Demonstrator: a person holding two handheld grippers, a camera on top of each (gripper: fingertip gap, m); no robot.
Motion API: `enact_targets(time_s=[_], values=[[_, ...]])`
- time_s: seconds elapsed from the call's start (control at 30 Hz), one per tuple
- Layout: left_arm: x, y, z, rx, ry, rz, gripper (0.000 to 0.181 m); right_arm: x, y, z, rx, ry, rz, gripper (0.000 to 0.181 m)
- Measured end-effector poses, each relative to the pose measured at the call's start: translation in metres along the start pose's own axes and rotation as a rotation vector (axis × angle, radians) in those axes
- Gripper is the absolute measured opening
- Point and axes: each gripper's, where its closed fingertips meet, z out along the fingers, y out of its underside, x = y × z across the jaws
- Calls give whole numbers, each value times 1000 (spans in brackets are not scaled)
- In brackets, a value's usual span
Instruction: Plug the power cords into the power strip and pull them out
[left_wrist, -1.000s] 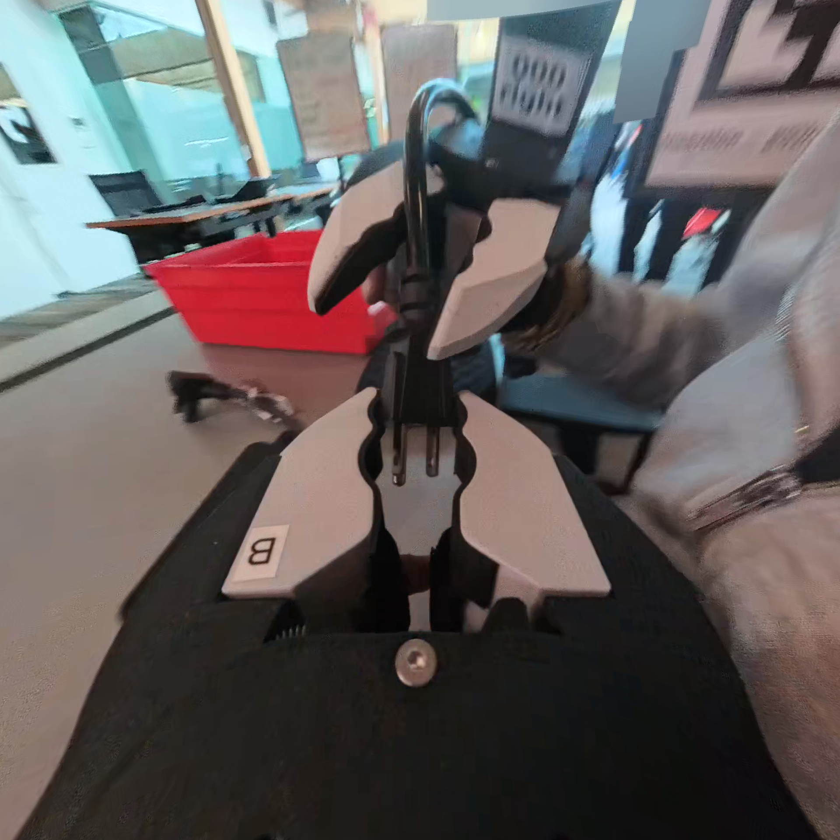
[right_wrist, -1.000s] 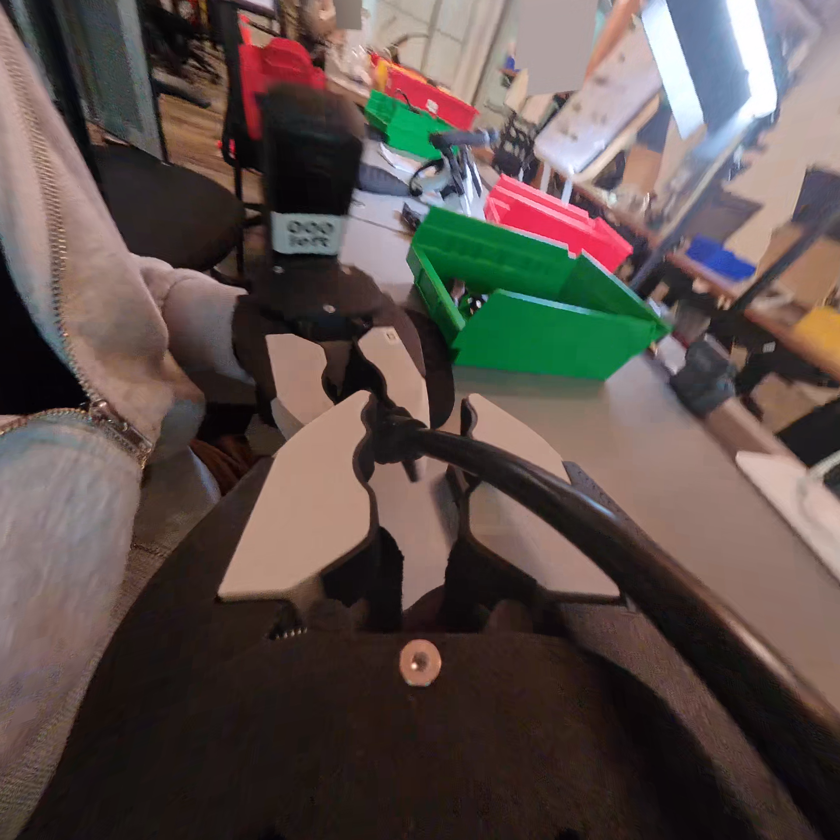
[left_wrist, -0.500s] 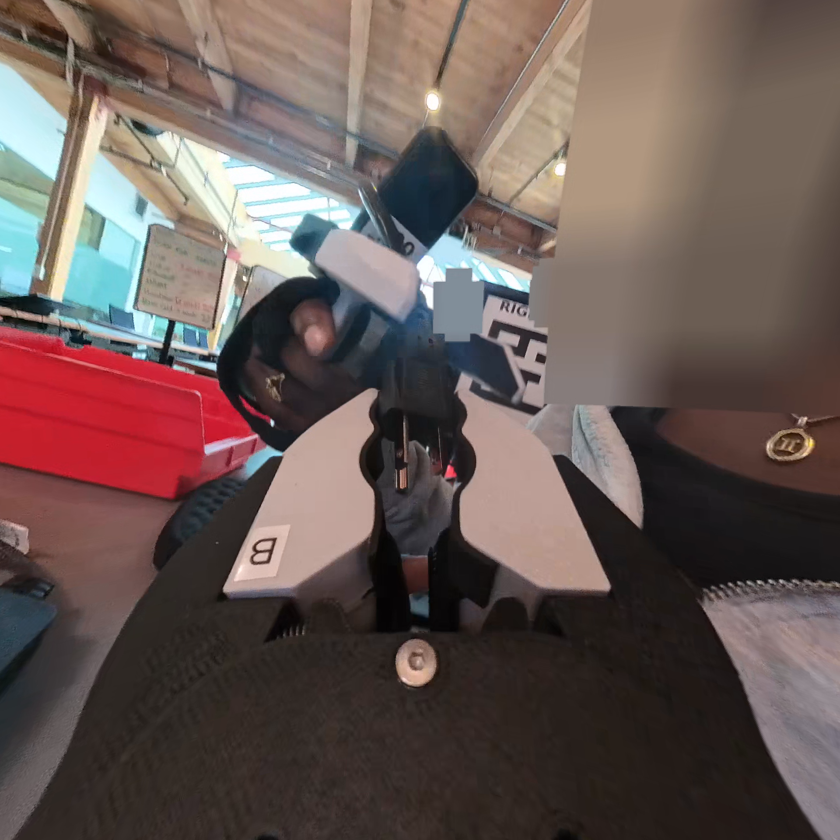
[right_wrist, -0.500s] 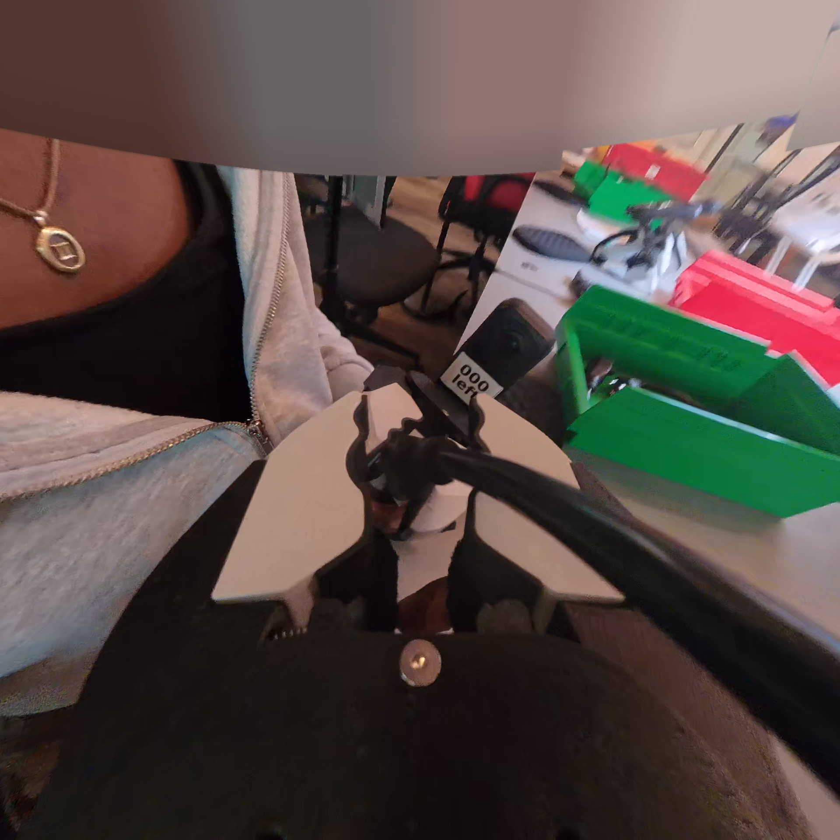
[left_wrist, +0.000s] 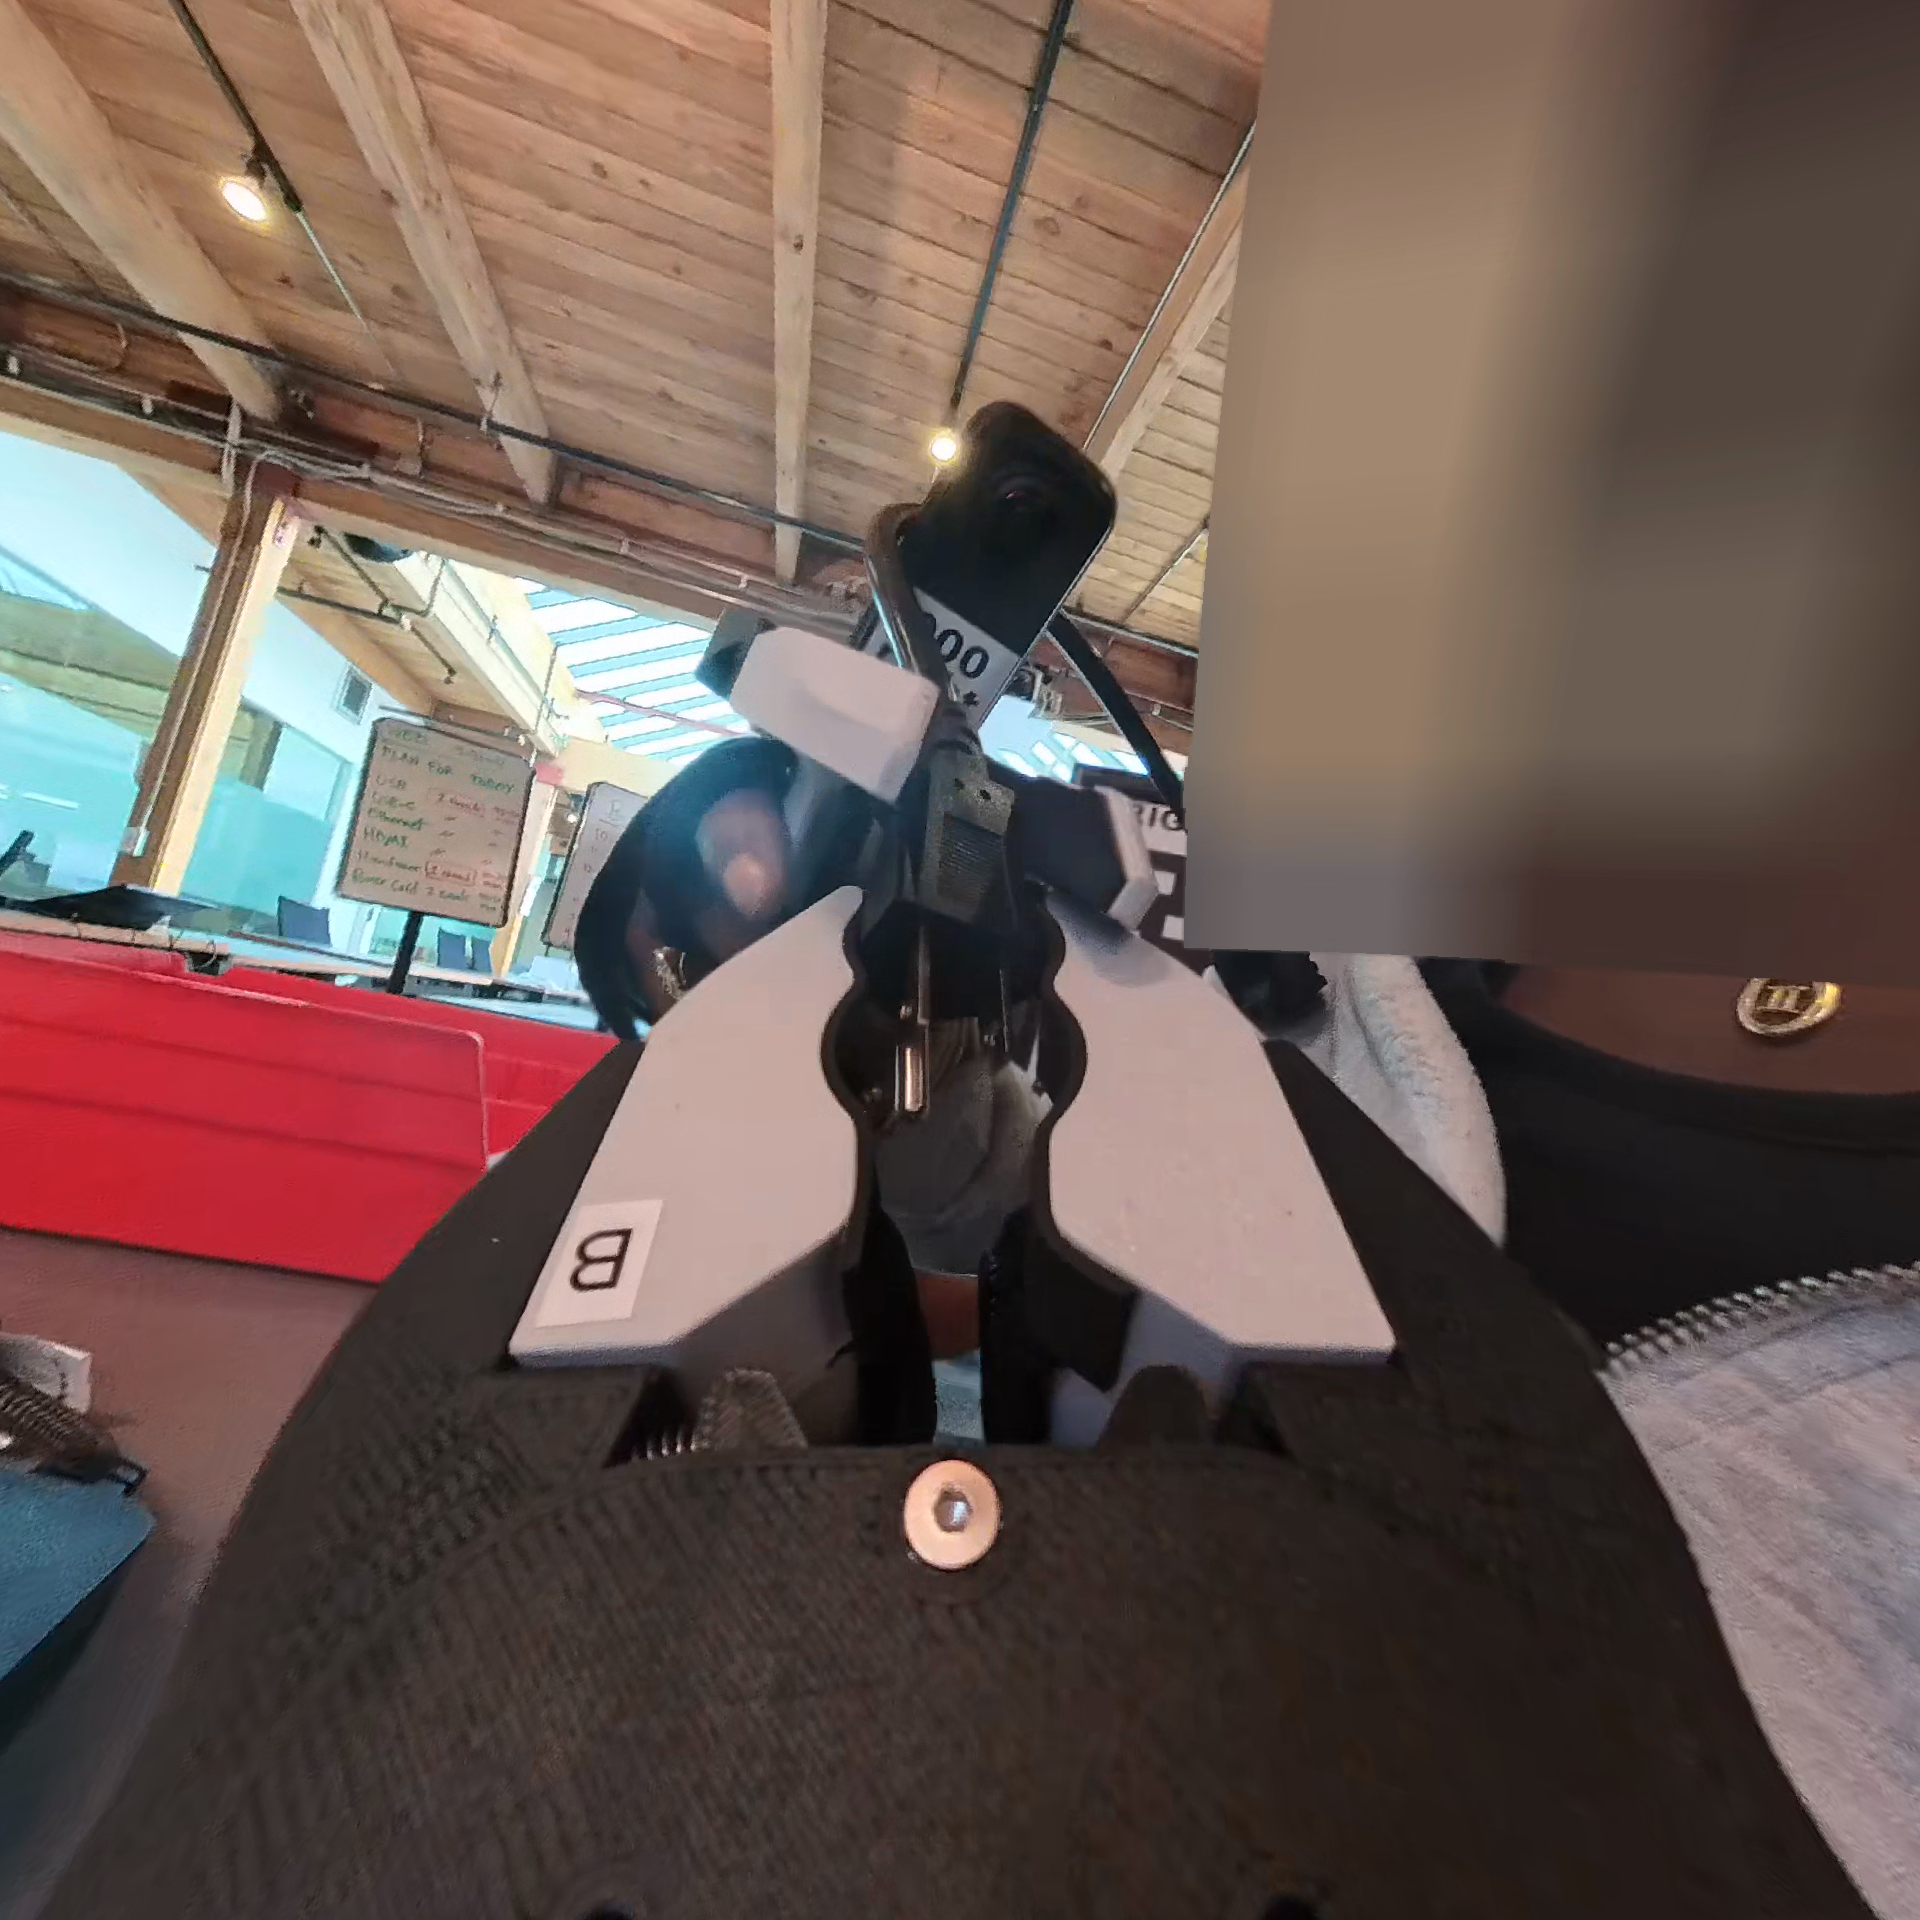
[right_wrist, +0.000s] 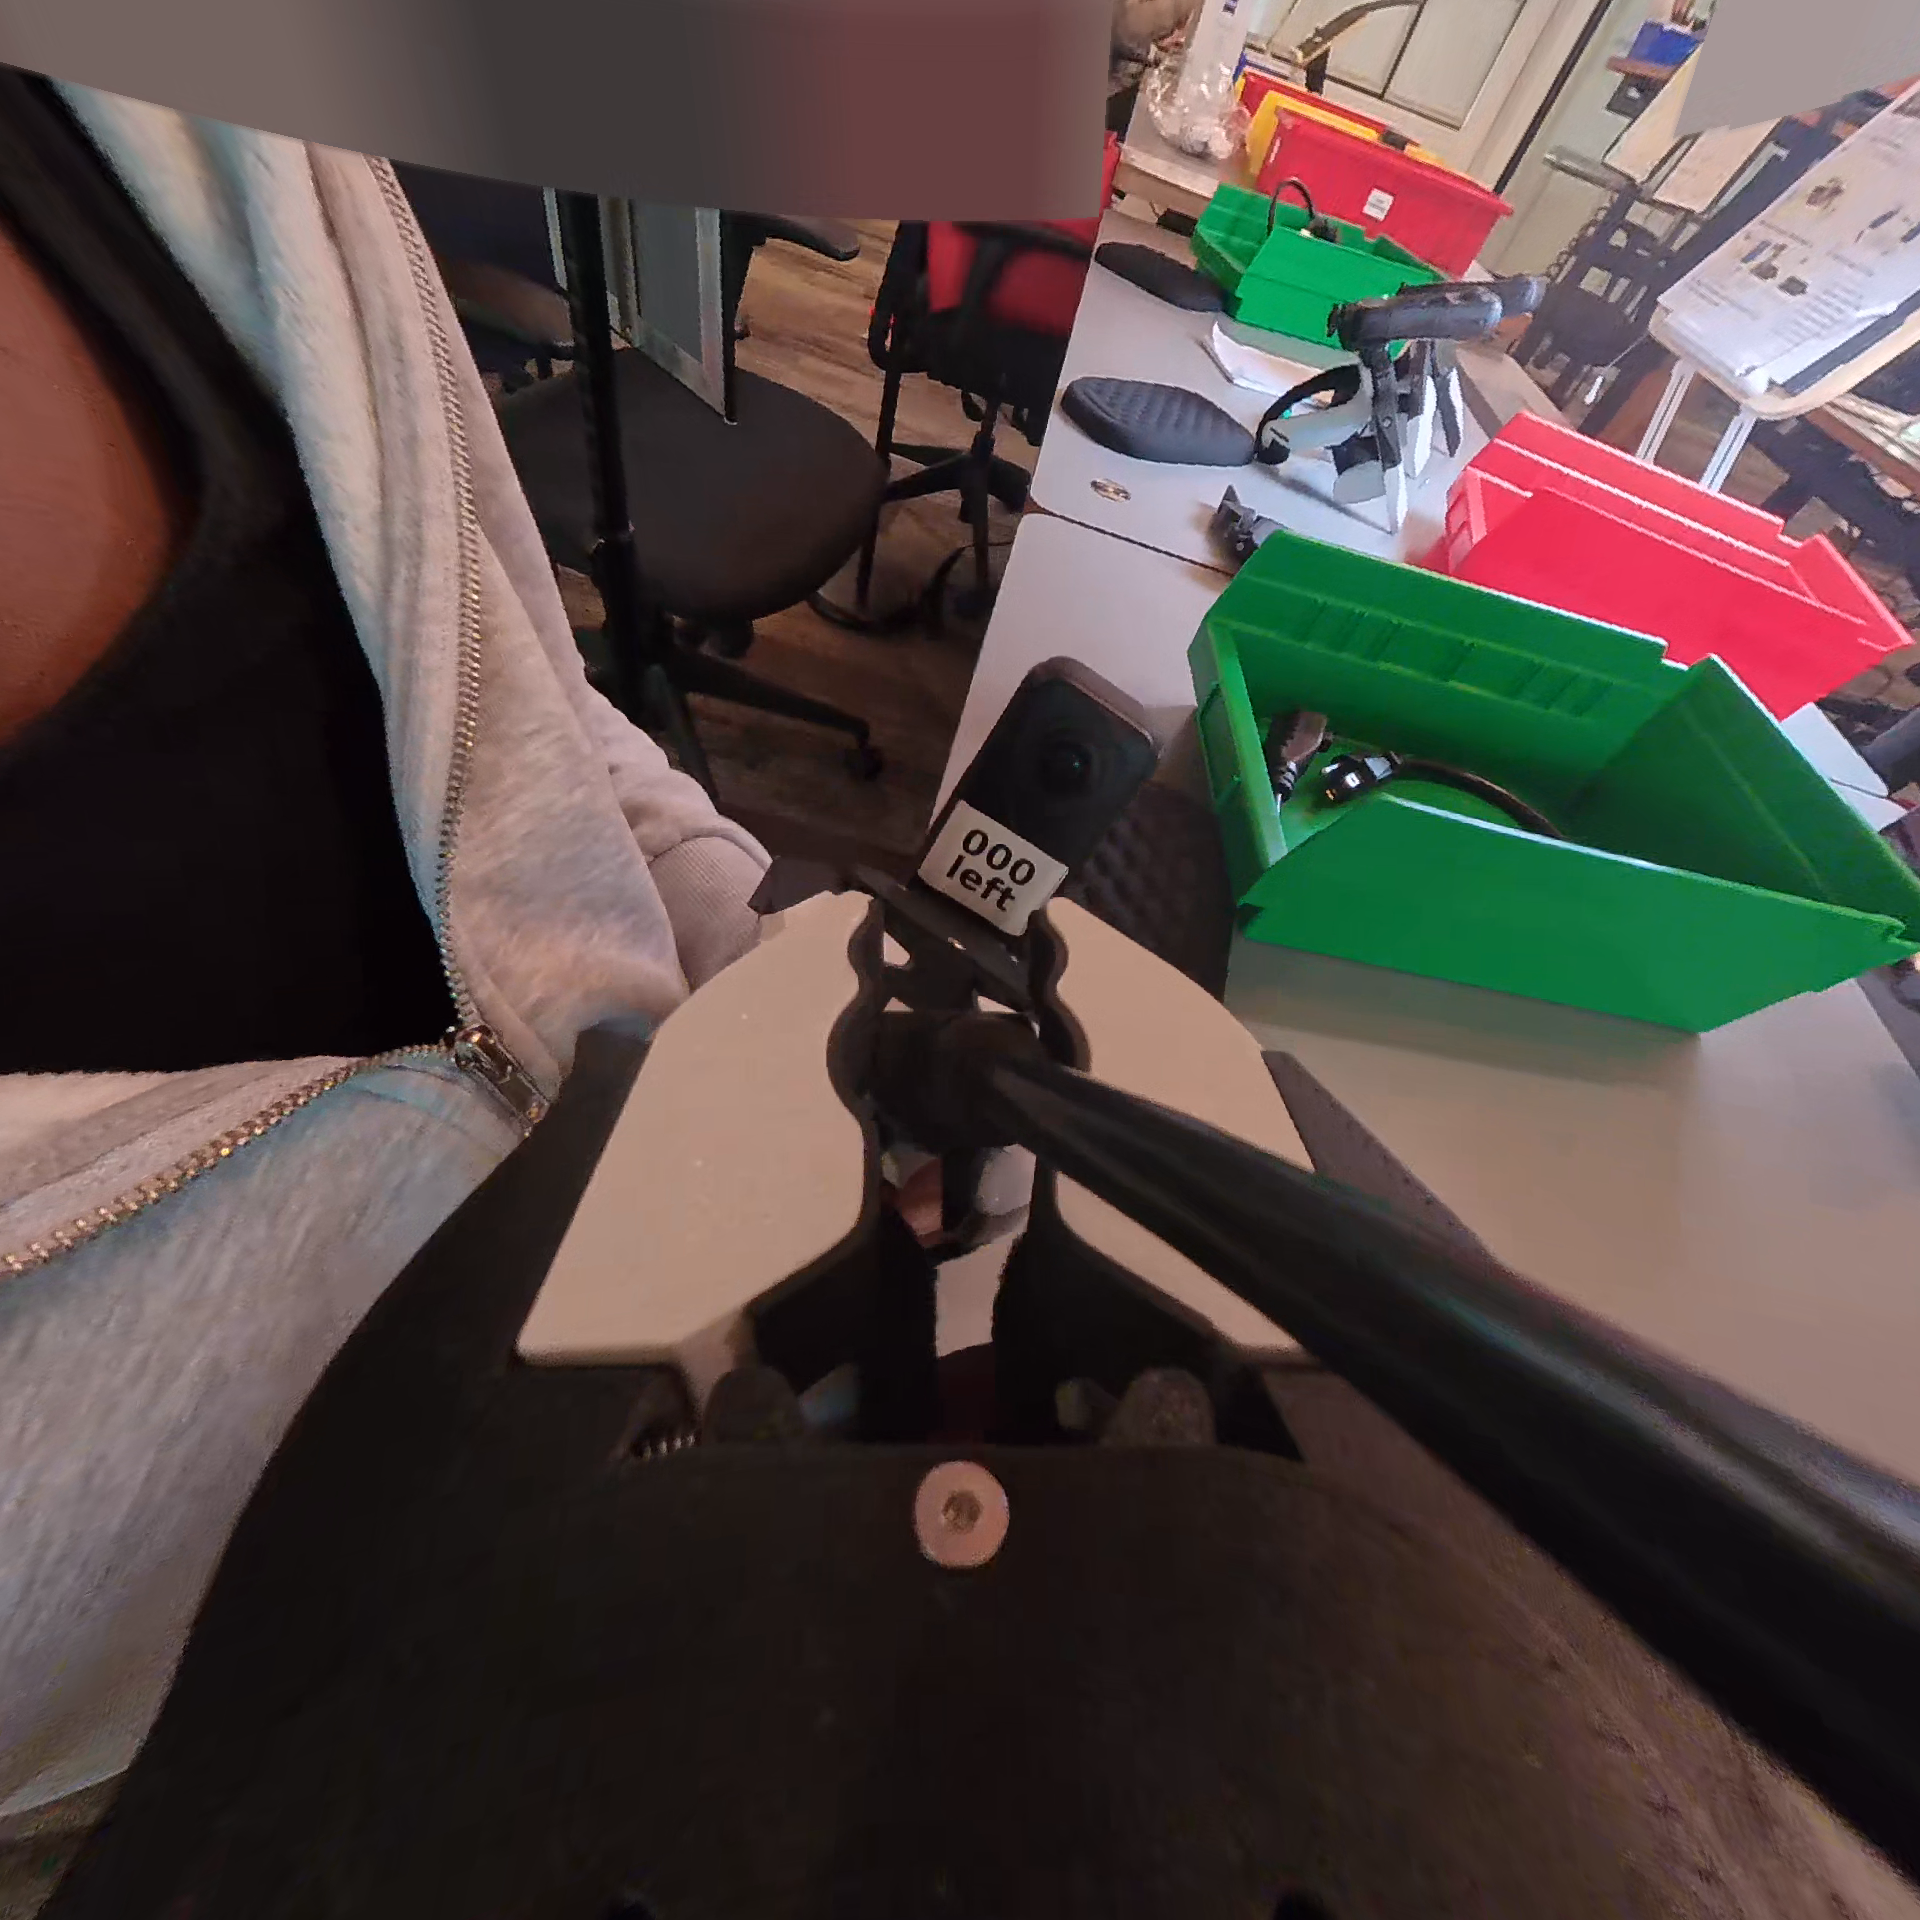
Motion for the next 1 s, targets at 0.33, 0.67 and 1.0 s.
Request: enact_targets(time_s=[0.33,0.67,1.0], values=[[-48,-1,-41,-467,-421,244,54,37,30,-35,-97,150,76,26],[-105,16,-122,-1101,-729,213,49,79,85,-22,-215,170,184,26],[-121,38,-148,-1391,-499,203,41,94,110,28,-135,52,423,27]])
